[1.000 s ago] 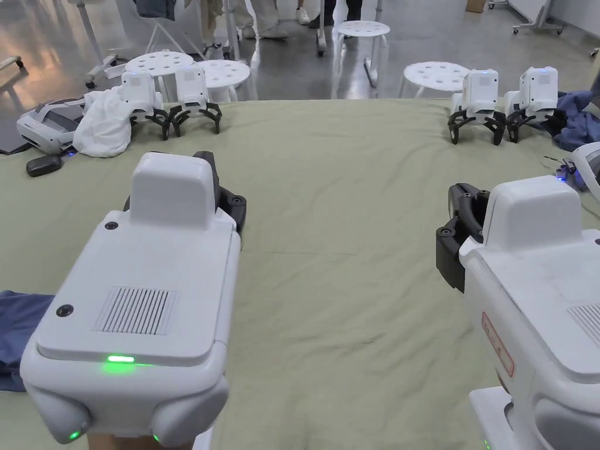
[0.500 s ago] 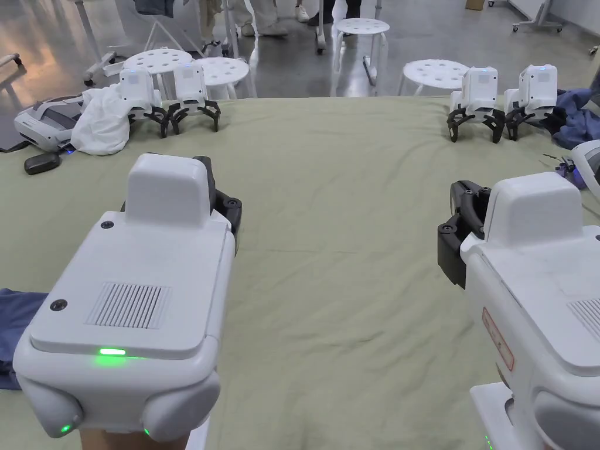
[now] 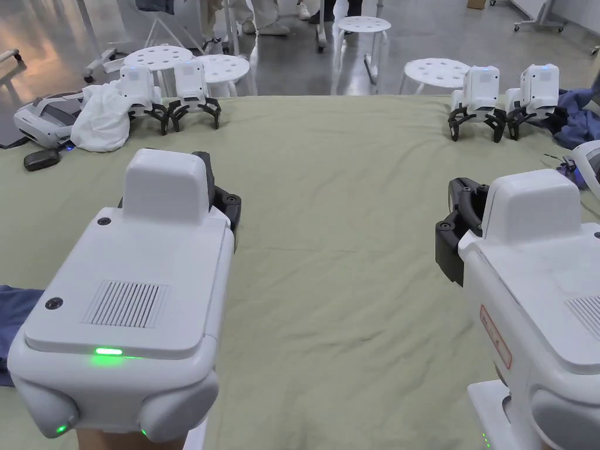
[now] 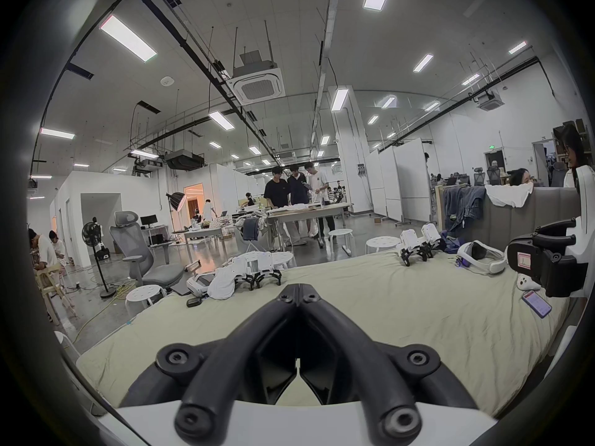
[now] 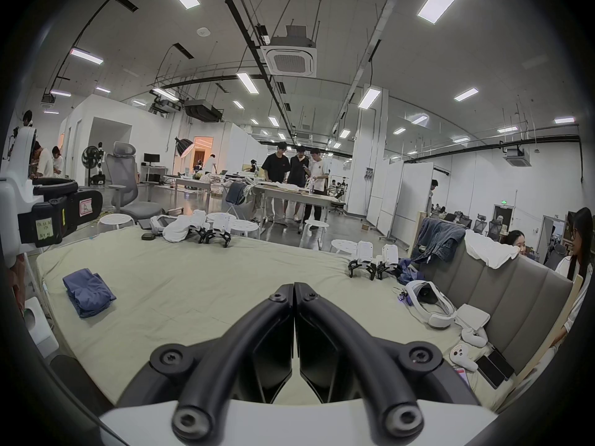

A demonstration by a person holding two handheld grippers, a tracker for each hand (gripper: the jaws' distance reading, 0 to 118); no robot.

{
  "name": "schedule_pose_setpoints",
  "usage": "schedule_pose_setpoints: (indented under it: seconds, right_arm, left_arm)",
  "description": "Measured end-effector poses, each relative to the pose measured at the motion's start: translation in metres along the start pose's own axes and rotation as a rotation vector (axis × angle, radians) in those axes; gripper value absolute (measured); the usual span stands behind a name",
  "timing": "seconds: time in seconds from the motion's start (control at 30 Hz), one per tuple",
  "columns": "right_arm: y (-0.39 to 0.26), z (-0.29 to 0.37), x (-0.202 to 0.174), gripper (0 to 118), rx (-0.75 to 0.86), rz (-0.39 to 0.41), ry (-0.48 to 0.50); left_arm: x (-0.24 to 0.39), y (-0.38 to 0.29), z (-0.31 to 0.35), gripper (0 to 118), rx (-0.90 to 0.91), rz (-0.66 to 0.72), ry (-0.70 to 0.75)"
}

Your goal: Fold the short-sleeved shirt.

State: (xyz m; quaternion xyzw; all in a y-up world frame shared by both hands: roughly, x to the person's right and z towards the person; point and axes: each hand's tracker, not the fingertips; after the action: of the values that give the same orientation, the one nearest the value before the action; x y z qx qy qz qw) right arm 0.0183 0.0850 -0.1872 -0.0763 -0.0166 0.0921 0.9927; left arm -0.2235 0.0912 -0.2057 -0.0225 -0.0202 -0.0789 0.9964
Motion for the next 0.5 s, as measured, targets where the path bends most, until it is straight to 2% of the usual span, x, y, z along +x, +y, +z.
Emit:
schedule_pose_setpoints:
  seconds: [0.33, 0.4, 0.43, 0.47, 0.5]
  right_arm:
    - [-0.0004, -0.0002, -0.0016, 3, -0.003, 0.002, 0.000]
    - [-0.0011, -0.0008, -0.0009, 8, 0.003, -0.005, -0.010]
    - [-0.0007, -0.0020, -0.0002, 39, -0.003, -0.019, -0.024]
    - [-0.0005, -0.0050, 0.0013, 76, -0.021, -0.031, -0.030]
    - [-0.0012, -0.0080, 0.0031, 109, -0.040, -0.041, -0.030]
  left_arm:
    - [-0.0013, -0.0024, 0.0001, 0, -0.010, 0.009, -0.004]
    - [-0.0018, -0.0026, 0.0001, 4, -0.004, 0.013, 0.010]
    - [-0.0015, -0.0027, -0.0002, 20, 0.001, 0.010, 0.040]
    - [-0.0015, -0.0030, -0.0012, 47, -0.001, 0.006, 0.047]
    - [-0.0025, -0.0031, -0.0036, 84, -0.006, 0.009, 0.054]
